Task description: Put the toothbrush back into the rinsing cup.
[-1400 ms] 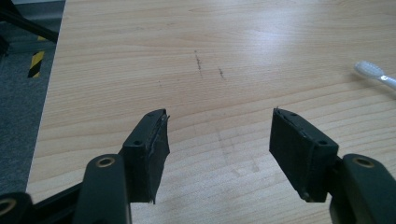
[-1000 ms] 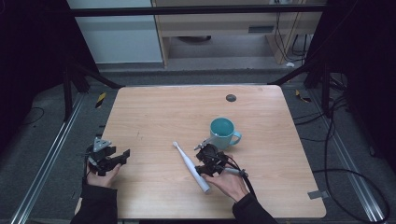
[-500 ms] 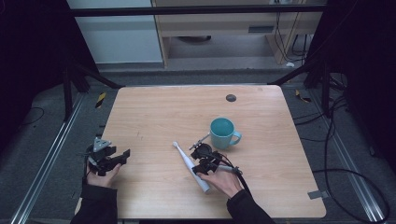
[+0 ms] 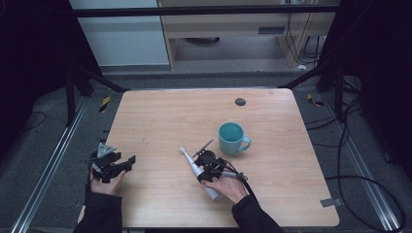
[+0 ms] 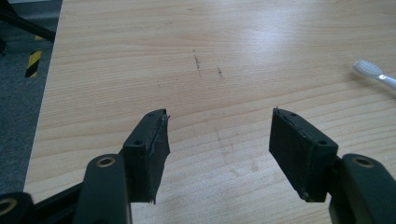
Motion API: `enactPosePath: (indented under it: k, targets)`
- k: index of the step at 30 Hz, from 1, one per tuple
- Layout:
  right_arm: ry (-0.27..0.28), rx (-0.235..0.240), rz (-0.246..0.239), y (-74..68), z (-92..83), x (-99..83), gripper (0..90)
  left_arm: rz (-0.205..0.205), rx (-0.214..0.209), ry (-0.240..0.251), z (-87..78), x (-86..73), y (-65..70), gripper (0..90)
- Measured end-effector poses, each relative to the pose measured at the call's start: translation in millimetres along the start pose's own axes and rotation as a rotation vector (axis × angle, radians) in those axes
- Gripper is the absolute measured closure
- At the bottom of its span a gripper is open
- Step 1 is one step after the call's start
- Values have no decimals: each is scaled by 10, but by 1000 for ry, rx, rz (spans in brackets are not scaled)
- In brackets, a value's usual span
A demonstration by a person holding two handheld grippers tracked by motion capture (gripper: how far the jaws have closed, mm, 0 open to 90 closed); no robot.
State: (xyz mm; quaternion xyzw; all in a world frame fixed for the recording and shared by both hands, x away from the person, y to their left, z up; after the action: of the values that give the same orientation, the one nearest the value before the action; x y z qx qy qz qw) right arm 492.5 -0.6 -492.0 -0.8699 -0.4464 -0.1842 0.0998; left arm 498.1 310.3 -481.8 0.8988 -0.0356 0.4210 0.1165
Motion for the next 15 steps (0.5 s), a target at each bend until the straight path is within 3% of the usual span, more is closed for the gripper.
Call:
enactPosePath:
  k: [15]
  targets:
    - [-56, 9, -21, -22, 112, -3, 628, -3, -2, -1, 0, 0, -7, 370]
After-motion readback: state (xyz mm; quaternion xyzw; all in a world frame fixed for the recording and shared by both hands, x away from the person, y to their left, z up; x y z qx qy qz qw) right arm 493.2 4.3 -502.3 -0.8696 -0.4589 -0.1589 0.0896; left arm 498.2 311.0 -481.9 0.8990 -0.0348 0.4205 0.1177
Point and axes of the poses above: each handheld gripper's, and its own axes: z roughly forward along the jaws, x roughly out of its top, y roughly to its right, the point moved 4 cm from there along z, roughly forward along the jaws, and after that the axes turned 11 degrees about -z, right-handed, at the moved point
